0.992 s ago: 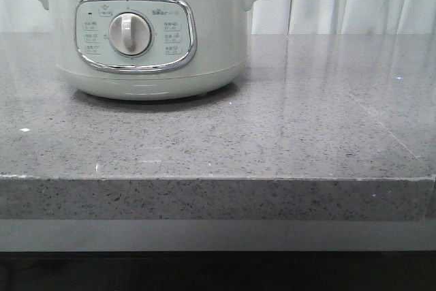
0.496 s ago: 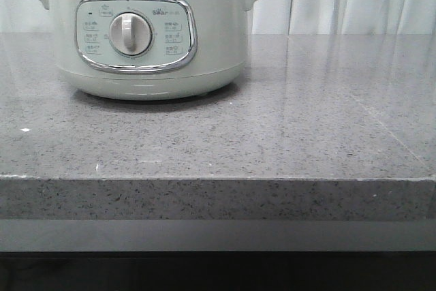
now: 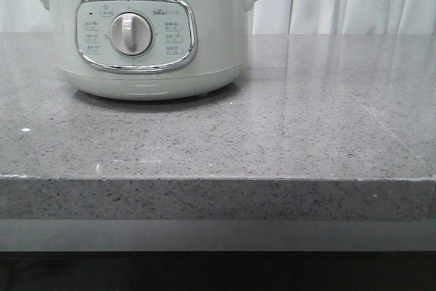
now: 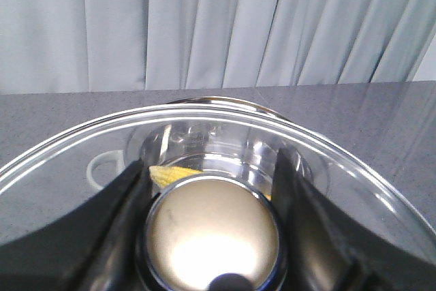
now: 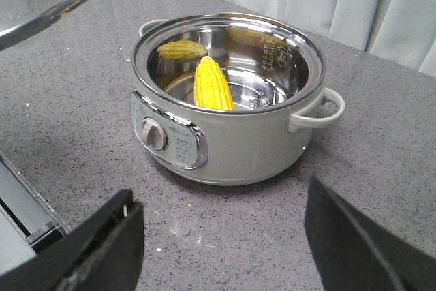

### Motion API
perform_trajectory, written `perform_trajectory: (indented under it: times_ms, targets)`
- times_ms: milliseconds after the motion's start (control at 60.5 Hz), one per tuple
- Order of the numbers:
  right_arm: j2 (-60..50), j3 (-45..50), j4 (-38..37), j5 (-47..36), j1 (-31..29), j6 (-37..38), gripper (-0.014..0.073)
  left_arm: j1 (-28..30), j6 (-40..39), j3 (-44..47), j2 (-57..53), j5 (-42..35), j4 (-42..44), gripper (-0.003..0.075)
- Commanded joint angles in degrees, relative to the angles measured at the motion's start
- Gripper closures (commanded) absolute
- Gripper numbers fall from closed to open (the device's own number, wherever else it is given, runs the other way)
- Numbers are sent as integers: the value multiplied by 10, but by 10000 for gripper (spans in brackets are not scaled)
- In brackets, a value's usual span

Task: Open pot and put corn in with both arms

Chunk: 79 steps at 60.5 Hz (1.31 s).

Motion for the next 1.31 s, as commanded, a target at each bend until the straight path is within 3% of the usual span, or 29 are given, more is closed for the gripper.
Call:
perform_trajectory:
  times_ms: [0,215,827,1290]
  targets:
    - [-2,-15,4,-40,-1,0,74,-21,0,-39,30,-110,-12,480]
    - [-2,-15,4,-40,-1,0,74,-64,16,-90,140,-164,0,480]
    - [-3,-15,4,-40,-1,0,74,-33,16,-315,422,-187,22,480]
    - [-3,-15,4,-38,-1,0,74,-41,16,-334,487,-203,22,480]
